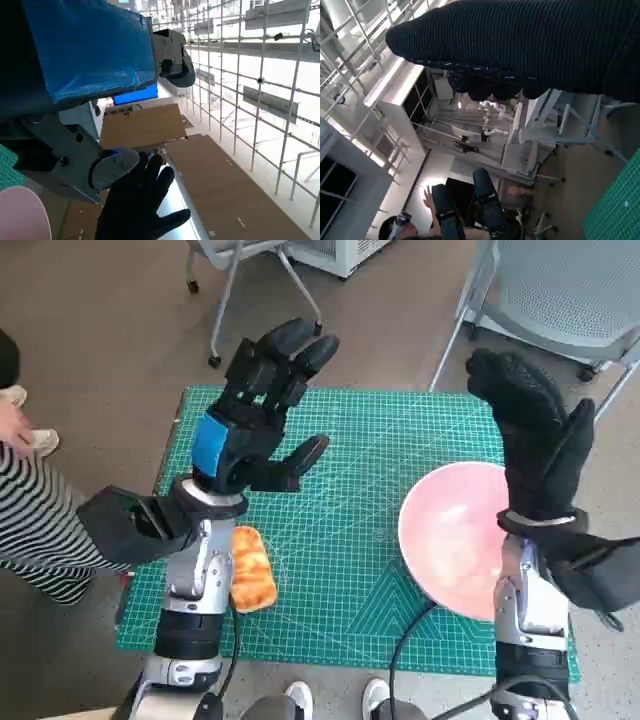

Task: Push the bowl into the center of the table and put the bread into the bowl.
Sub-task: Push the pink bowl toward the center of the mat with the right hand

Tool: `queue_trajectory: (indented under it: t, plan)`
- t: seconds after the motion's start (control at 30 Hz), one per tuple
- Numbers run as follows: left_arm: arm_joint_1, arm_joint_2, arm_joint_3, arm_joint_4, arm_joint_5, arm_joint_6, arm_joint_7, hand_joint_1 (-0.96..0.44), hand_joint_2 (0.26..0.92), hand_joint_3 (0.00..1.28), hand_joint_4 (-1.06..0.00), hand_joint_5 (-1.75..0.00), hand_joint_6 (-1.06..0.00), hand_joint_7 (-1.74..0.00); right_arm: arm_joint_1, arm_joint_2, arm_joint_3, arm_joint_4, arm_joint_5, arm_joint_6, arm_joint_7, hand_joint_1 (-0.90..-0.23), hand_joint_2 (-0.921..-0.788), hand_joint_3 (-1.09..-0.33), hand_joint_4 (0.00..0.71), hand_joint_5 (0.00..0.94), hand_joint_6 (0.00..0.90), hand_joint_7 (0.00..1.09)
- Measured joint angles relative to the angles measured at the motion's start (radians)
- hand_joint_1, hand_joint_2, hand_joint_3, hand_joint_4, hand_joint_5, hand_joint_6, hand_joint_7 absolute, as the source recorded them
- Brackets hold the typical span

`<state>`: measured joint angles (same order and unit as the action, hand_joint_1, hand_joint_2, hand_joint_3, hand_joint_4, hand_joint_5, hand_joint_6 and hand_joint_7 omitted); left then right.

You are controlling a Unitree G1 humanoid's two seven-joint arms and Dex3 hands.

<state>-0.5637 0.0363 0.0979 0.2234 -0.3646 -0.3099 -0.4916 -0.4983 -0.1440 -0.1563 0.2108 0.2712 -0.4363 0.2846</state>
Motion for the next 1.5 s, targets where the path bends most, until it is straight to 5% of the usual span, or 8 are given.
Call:
queue_trajectory:
  t: [0.47, 0.7, 0.87, 1.0, 1.13, 1.5]
  plan:
    - [0.017, 0.001, 0.0, 0.003, 0.005, -0.007, -0.002, -0.02, 0.644, 0.75, 0.0, -0.49, 0.0, -0.66, -0.001, -0.023, -0.016, -0.015, 0.016, 0.005, 0.035, -0.686, -0.921, -0.637, 0.211, 0.0, 0.126, 0.49]
    - [0.027, 0.011, 0.012, 0.01, 0.006, -0.022, -0.002, -0.04, 0.649, 0.73, 0.0, -0.5, 0.0, -0.64, 0.037, -0.098, -0.106, 0.003, 0.044, -0.046, 0.062, -0.673, -0.921, -0.686, 0.183, 0.0, 0.106, 0.48]
    - [0.03, 0.017, 0.024, 0.024, 0.006, -0.027, 0.0, -0.07, 0.662, 0.71, 0.0, -0.5, 0.0, -0.63, 0.086, -0.134, -0.183, 0.032, 0.002, -0.115, -0.002, -0.658, -0.921, -0.725, 0.177, 0.002, 0.053, 0.56]
    - [0.033, 0.019, 0.03, 0.033, 0.008, -0.033, 0.006, -0.08, 0.68, 0.67, -0.01, -0.48, 0.0, -0.62, 0.123, -0.151, -0.233, 0.074, -0.044, -0.167, -0.069, -0.656, -0.921, -0.744, 0.18, 0.004, 0.036, 0.59]
    - [0.033, 0.019, 0.032, 0.038, 0.01, -0.041, 0.008, -0.09, 0.693, 0.65, -0.01, -0.46, 0.0, -0.61, 0.152, -0.164, -0.268, 0.126, -0.058, -0.206, -0.107, -0.658, -0.921, -0.759, 0.176, 0.001, 0.011, 0.62]
    - [0.032, 0.016, 0.032, 0.065, 0.011, -0.05, 0.015, -0.1, 0.728, 0.58, -0.05, -0.38, 0.0, -0.61, 0.172, -0.178, -0.334, 0.397, -0.035, -0.3, -0.124, -0.623, -0.921, -0.797, 0.172, 0.001, 0.001, 0.59]
